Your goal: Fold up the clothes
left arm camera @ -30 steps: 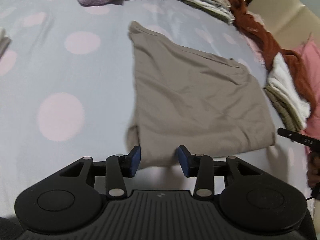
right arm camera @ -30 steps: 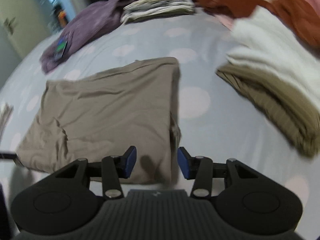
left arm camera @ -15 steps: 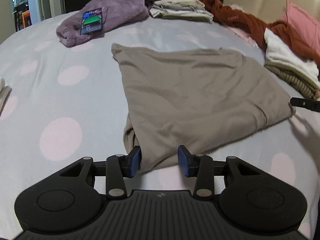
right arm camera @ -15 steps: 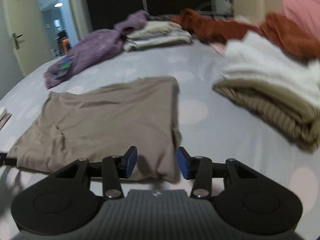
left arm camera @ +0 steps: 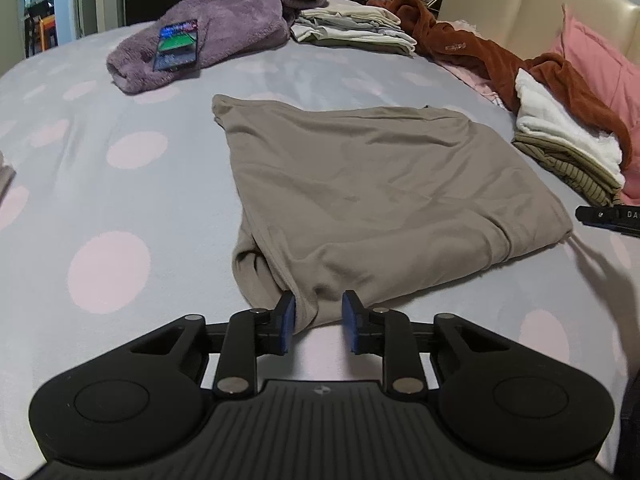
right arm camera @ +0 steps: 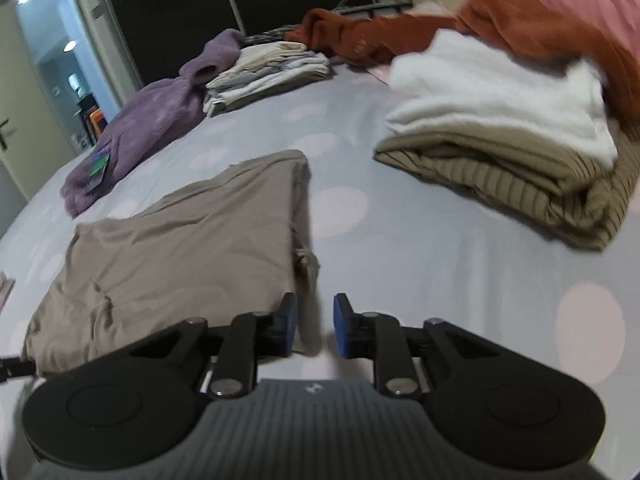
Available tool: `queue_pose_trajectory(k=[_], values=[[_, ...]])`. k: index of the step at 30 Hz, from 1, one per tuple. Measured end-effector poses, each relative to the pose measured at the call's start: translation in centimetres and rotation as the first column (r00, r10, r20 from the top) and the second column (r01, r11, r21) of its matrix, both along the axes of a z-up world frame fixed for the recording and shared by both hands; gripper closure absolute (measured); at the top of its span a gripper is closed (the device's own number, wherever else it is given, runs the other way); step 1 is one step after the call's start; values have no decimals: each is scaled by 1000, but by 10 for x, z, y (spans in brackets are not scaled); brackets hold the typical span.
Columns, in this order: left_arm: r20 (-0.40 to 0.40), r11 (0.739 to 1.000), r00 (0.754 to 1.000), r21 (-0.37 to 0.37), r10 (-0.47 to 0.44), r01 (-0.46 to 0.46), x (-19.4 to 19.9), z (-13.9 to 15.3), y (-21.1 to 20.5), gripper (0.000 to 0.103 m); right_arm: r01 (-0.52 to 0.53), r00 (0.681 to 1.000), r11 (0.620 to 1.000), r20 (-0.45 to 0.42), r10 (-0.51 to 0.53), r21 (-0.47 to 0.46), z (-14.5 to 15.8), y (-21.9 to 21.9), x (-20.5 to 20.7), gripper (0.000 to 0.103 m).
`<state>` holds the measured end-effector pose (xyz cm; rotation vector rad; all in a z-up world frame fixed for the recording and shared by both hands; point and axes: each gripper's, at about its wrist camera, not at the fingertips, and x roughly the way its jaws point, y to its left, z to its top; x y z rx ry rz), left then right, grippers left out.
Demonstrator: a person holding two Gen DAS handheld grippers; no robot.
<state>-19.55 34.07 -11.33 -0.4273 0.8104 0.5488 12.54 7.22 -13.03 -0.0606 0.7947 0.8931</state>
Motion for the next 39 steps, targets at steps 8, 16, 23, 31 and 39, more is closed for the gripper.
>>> queue_pose_trajectory(k=[8,16,23,31,39], values=[[11,1000,1000,-20,22,-22,-2,-1,4,90,-99,995,992,14,101,-81,-10,18,-12,100],[-33,993,993,-29,111,-112,-15,7,14,103,-40,999,999,4,40,-28,4,1,1,101],[-39,979,980,-56,193,-195,-38,22,22,103,-46,999,999,-5,46,-25,23,-12,3,101],[-23,967,972,-99,235,-236,-57,34,24,103,-42,999,999,-15,41,-26,41,-30,-2,101],[-277,965,960,-237,45,-114,-34,1,20,103,-135,980,946,-180,84,-296,14,-29,7,103]])
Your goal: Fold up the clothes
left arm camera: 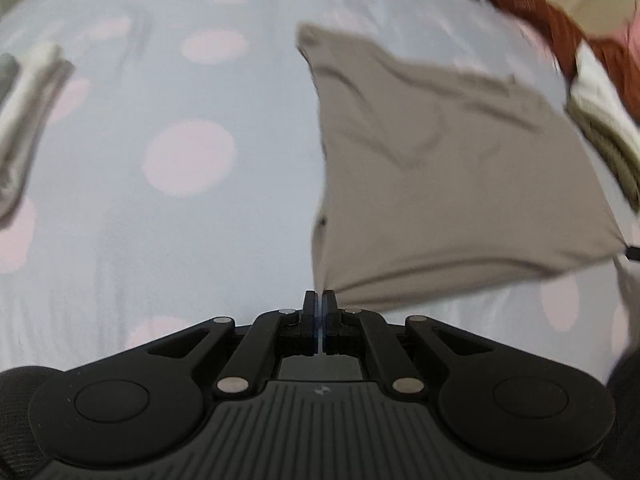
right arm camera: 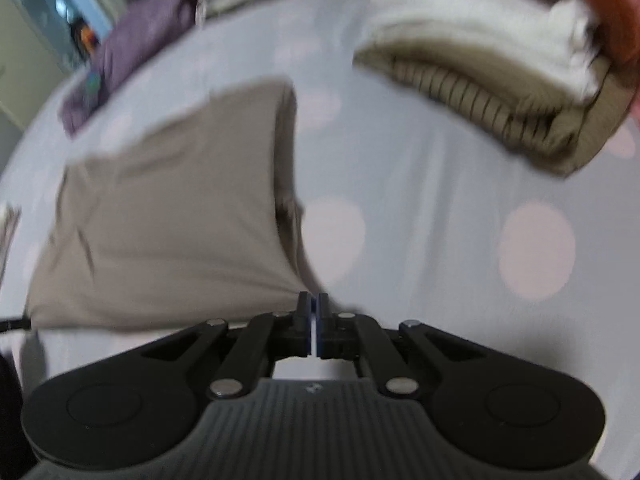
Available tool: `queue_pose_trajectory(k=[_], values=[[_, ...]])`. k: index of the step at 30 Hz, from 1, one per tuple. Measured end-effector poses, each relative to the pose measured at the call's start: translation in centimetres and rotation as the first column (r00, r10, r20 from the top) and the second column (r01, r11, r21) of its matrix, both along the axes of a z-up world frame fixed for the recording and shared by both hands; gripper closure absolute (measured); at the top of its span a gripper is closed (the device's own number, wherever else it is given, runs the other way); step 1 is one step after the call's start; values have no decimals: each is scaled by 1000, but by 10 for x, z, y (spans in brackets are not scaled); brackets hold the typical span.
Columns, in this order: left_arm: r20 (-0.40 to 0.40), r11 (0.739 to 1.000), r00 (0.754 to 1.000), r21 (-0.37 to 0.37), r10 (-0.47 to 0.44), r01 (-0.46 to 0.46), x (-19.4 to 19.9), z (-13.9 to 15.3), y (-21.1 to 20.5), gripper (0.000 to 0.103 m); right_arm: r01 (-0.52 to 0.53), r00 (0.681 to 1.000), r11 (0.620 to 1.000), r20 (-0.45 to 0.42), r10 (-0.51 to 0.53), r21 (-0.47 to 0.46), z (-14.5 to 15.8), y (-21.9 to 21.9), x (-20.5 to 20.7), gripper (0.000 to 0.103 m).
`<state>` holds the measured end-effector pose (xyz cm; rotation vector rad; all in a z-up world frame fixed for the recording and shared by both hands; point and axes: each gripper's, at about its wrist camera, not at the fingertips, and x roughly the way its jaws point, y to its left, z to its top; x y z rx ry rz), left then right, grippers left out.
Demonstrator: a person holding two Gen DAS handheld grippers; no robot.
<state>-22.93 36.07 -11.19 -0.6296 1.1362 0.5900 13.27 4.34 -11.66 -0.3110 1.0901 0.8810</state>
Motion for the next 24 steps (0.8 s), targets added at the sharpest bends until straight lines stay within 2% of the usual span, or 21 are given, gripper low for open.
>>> queue_pose_trajectory(k=[1,3,4,5,6,9,12,14,15,16,19,20,21,24], values=[[-17,1000,1000,-9,-20,20,1,-2,-2,103,-21,1000,999,1,21,-43,-4,3,1,103],[-17,999,999,0,-44,44,1,2,-7,101,-57,996,990,67,66,-127,-7,8,1,103],[-16,999,998,-9,-53,53,1,4,-8,101,-70,996,991,54,76,-116,-6,7,5,103],[-17,998,998,-12,-55,55,-1,6,-8,96,-82,995,991,42,87,-105,-6,5,8,103],[-19,998,998,-10,-54,54,-4,9,-8,89,-99,992,990,65,106,-96,-1,4,7,97],[-22,997,999,77,-27,29,-16,24,-11,86,-166,977,985,127,170,-43,16,4,-1,86],[30,981,997,179,-75,68,-13,44,-21,86,-275,947,961,177,268,17,28,15,-27,84],[111,969,983,215,-146,119,-4,53,-32,84,-365,913,930,212,349,41,30,29,-52,79],[145,961,970,227,-194,158,3,55,-38,84,-415,889,908,233,394,49,30,37,-66,74],[168,949,955,242,-245,201,11,55,-45,84,-464,863,884,255,437,56,30,46,-80,73],[170,896,905,295,-391,332,42,44,-66,84,-573,787,819,291,544,21,26,71,-115,73],[169,886,893,297,-416,357,52,38,-70,84,-595,774,804,287,565,22,22,78,-122,73],[178,884,888,293,-425,364,59,35,-72,84,-602,771,798,282,571,30,21,84,-126,73],[238,911,891,248,-387,330,71,30,-71,84,-617,766,785,270,584,54,17,103,-136,74]])
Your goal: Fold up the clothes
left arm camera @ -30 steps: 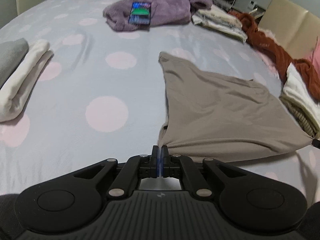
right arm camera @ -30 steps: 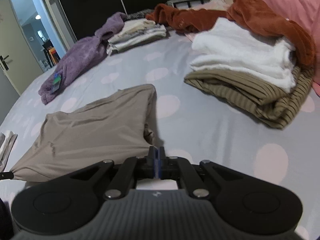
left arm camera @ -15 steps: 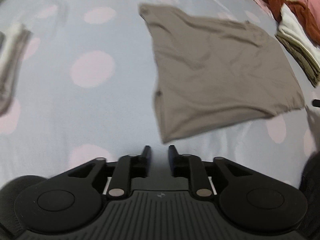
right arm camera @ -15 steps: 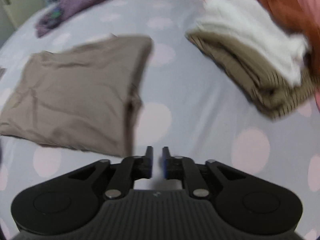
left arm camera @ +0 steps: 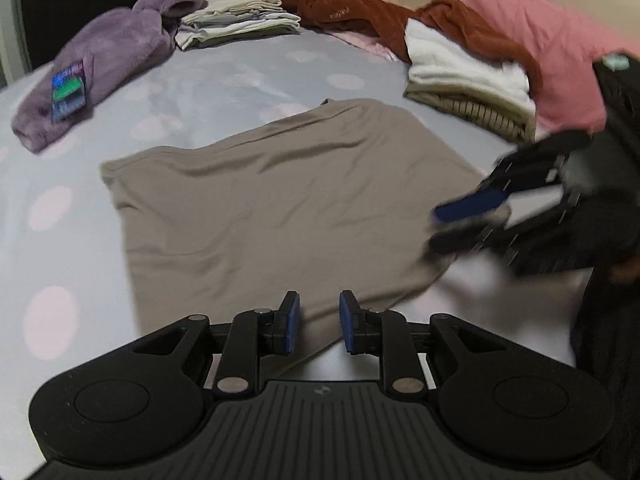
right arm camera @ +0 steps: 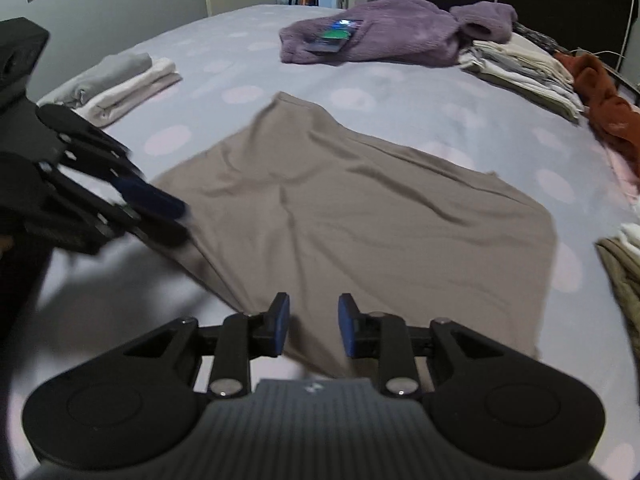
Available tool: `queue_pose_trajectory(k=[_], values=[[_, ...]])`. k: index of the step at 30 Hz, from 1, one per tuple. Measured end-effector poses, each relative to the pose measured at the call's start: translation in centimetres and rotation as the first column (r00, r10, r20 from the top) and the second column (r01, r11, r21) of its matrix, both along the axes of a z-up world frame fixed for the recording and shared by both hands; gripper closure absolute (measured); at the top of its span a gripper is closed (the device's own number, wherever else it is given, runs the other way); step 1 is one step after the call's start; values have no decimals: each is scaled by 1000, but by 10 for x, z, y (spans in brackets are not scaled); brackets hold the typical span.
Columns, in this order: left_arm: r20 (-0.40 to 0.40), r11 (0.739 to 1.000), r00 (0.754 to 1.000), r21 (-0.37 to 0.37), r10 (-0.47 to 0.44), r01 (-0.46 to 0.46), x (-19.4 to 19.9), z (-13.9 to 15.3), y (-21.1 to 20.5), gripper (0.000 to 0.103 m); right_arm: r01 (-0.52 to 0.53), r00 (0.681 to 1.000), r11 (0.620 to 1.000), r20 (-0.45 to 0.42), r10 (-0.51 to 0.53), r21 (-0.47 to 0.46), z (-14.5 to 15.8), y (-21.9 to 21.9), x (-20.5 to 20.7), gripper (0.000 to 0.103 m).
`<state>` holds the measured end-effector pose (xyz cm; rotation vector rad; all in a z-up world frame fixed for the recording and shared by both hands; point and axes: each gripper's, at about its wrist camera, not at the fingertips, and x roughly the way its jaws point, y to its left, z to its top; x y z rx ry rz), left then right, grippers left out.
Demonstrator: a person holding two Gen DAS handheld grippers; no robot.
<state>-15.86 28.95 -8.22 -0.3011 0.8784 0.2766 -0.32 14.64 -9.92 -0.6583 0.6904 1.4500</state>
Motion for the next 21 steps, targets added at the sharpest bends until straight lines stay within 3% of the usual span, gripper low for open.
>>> queue_pose_trajectory(k=[4,6,11,16,20,21], values=[[-164,995,984,-55,72,-82,3,-29,13,84,-8,1000,999,1,8,-40,-17,18,-9,75],[-195,990,976,-83,99,-117,-8,-34,24,85,4,1000,997,31,-1,-81,-27,22,-7,75],[-304,982,934,24,187,-189,-36,-21,41,88,138,990,985,23,-137,-105,-26,-11,44,77],[-251,962,930,12,269,-274,-64,6,68,80,249,968,965,48,-246,-87,-6,-42,79,71],[-146,943,933,-4,329,-334,-73,20,88,54,323,946,943,-5,-325,-79,2,-56,103,62],[-134,938,930,-14,343,-348,-72,22,94,54,336,941,939,-14,-338,-78,2,-57,105,61]])
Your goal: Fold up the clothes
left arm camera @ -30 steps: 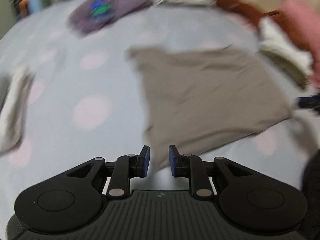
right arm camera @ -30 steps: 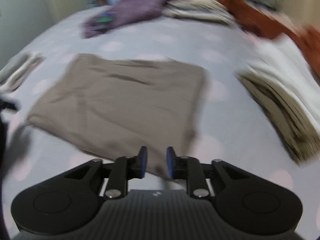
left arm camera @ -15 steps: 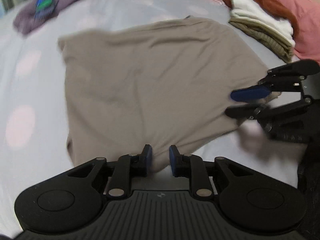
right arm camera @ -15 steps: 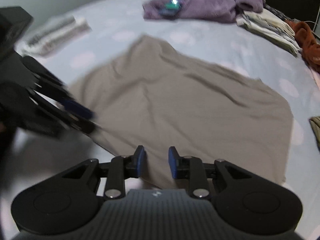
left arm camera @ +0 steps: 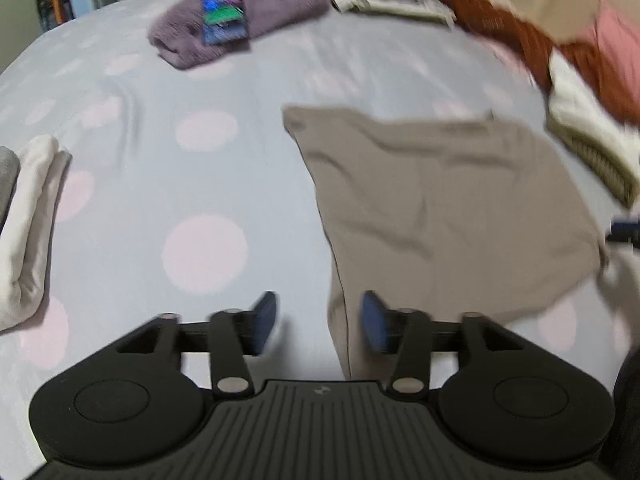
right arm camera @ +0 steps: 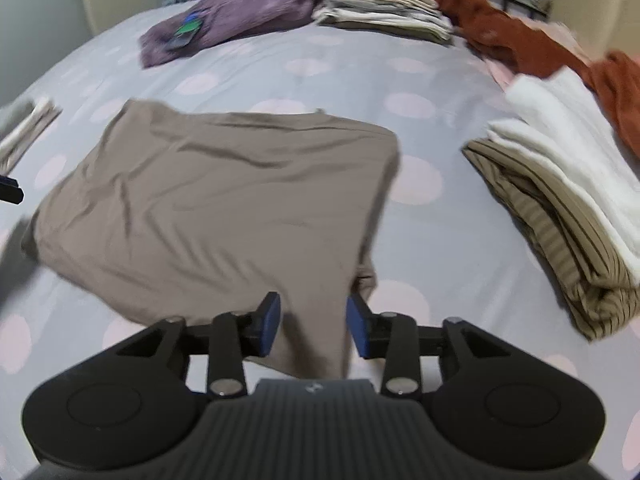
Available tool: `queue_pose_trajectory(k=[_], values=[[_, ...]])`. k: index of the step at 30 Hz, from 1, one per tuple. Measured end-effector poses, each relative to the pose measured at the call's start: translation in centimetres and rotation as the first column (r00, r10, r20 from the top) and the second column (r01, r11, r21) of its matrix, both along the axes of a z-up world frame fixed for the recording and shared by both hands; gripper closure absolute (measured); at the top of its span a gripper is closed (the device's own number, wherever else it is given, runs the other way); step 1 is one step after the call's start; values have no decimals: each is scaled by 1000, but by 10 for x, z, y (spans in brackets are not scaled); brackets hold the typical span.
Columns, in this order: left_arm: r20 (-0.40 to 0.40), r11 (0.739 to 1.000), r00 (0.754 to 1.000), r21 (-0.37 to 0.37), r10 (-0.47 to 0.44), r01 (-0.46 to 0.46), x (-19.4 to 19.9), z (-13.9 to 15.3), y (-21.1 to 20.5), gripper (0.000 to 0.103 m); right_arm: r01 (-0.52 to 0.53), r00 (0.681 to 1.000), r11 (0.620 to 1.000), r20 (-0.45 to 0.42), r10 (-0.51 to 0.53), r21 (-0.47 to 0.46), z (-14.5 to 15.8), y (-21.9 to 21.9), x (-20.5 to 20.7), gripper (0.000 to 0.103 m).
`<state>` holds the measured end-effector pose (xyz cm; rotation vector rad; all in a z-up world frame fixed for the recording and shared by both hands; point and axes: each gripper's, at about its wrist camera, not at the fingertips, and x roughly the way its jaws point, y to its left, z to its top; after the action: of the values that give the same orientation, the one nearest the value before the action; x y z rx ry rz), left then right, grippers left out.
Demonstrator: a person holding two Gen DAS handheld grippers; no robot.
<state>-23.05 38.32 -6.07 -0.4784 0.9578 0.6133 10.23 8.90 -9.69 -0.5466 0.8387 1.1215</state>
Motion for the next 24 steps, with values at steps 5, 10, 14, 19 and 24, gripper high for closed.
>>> queue_pose_trajectory(k=[5,10,14,19,24], values=[[30,995,998,-89,57,-54,11,-10,21,54,47,999,999,-18,-47,17,-1,-2,3,58],[11,990,999,-135,42,-40,16,-22,23,54,59,997,998,-54,-58,27,-6,-3,3,52],[22,989,998,-138,53,-50,16,-23,25,54,80,995,997,-55,-79,21,-8,-5,8,52],[29,991,998,-124,48,-44,17,-19,23,54,127,987,991,-108,-122,40,-7,-10,18,51],[55,994,998,-105,-22,28,37,-10,18,54,290,923,957,-271,-272,27,-16,-18,31,51]])
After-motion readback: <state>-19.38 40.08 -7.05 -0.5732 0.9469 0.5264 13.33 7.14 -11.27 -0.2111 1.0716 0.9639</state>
